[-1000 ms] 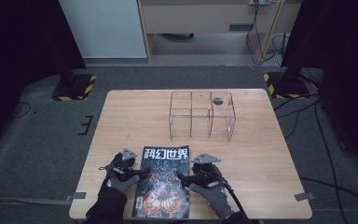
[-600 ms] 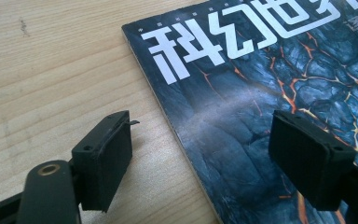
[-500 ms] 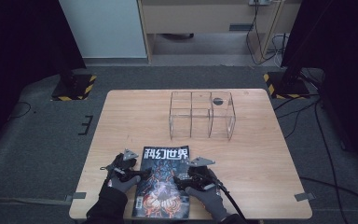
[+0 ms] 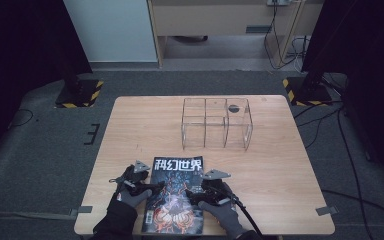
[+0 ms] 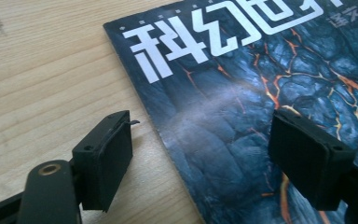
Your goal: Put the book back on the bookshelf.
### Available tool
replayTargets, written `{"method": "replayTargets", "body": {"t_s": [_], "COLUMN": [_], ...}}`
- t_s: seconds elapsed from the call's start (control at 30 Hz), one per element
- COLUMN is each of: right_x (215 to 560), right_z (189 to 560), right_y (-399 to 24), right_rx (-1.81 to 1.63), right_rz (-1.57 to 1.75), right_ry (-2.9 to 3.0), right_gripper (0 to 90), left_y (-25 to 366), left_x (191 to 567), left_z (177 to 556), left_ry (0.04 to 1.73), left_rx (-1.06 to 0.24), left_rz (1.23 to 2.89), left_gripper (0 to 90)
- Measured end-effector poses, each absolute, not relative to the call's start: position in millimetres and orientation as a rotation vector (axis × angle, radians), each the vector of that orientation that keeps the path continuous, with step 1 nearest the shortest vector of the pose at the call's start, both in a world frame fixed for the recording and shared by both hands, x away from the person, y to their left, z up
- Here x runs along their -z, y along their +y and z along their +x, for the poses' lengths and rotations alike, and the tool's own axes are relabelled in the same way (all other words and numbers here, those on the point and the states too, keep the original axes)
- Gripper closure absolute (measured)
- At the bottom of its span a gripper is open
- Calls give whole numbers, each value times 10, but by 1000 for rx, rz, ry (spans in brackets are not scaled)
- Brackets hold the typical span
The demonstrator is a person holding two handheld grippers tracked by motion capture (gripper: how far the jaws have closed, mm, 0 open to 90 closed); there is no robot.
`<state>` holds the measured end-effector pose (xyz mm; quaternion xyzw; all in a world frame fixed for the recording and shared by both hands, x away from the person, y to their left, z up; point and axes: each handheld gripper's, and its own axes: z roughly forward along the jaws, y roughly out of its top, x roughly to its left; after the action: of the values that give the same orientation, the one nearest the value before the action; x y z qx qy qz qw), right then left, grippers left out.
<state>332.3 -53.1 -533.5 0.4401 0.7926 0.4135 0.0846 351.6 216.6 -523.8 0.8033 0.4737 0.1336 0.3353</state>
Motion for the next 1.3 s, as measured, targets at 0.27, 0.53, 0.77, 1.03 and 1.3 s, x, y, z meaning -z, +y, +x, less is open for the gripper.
{"method": "replayTargets", "body": {"t_s": [0.27,0.53,0.77,1.03,1.3], "right_x": [5352,5356,5358,5370,5323], "right_z": [3313,3312,3322,3333,3332], "right_y": [-542,-544,-561,-617,-643], "right_rx": [-1282,-1295,-1331,-1404,-1464], "right_rz": [1350,1360,1397,1474,1493], "right_ry": [2332,2324,2308,2268,2244], "right_gripper": [174,174,176,213,222], "left_y": [2136,2093,2081,2065,2061], "left_x": [5242,5246,5254,5259,5261], "left_z": [3505,3488,3478,3467,3465], "left_ry": [1219,1206,1206,1224,1231], "left_rx": [-337,-330,-337,-347,-347], "left_rz": [2098,2100,2093,2080,2073], "left_gripper": [207,204,190,185,184]}}
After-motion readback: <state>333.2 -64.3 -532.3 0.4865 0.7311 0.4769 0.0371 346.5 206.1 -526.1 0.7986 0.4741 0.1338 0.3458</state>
